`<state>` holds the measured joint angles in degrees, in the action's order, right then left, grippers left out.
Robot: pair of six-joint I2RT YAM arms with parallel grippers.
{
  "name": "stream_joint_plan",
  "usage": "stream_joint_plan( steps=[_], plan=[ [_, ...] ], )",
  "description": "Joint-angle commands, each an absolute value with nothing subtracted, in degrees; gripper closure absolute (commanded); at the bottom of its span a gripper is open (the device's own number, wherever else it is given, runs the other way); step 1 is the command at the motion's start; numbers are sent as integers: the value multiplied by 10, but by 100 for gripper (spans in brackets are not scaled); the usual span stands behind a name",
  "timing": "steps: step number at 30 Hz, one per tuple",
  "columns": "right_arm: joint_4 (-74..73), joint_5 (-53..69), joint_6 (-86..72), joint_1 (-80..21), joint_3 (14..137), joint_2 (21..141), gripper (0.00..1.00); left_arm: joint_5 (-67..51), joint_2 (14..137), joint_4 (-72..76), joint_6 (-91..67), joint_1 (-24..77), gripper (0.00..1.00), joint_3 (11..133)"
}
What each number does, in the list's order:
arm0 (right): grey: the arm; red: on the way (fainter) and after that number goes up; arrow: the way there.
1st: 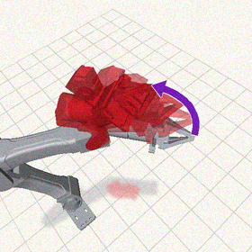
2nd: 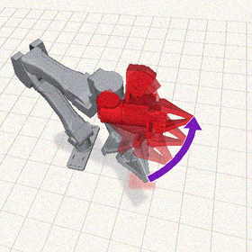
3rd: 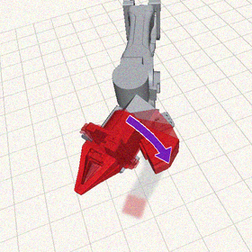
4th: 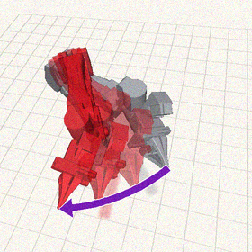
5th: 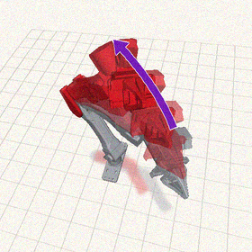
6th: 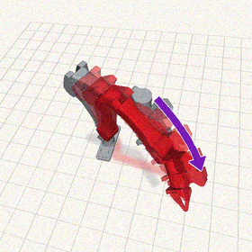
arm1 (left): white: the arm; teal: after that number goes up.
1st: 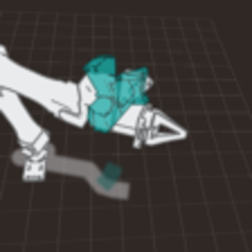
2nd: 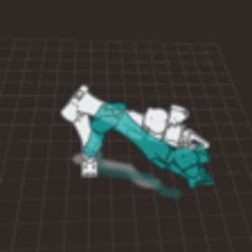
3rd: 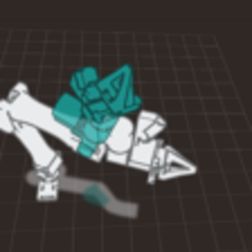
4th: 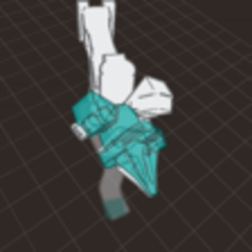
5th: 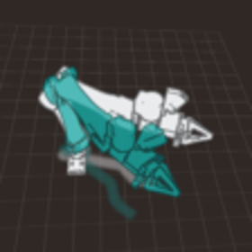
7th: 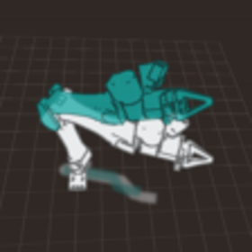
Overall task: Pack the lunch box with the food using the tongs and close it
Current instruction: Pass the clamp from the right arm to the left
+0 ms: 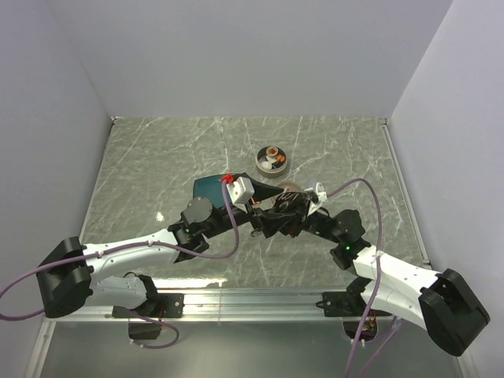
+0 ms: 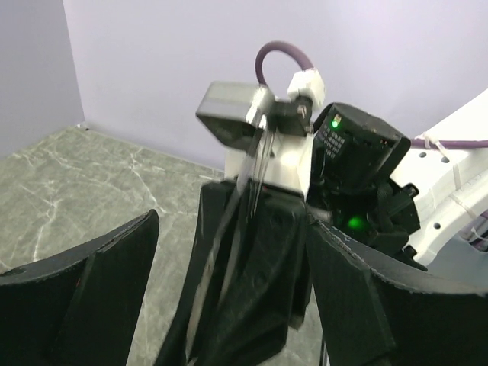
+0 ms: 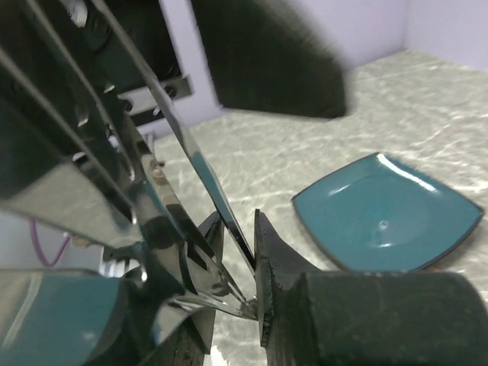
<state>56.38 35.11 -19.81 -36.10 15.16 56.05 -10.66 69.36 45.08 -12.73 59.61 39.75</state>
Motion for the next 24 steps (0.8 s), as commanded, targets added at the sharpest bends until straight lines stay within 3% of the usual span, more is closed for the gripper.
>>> stream_joint_plan(
  steps=[1, 13, 24],
  plan=[
    [559, 381, -171, -373, 185, 563, 71, -102, 706, 501, -123, 599, 16, 421],
    [537, 390, -136, -392, 171, 524, 54, -72, 727, 543, -129, 599, 17, 410],
    [514, 382, -126, -403, 186, 537, 49, -87, 751, 537, -141, 599, 19, 430]
  ],
)
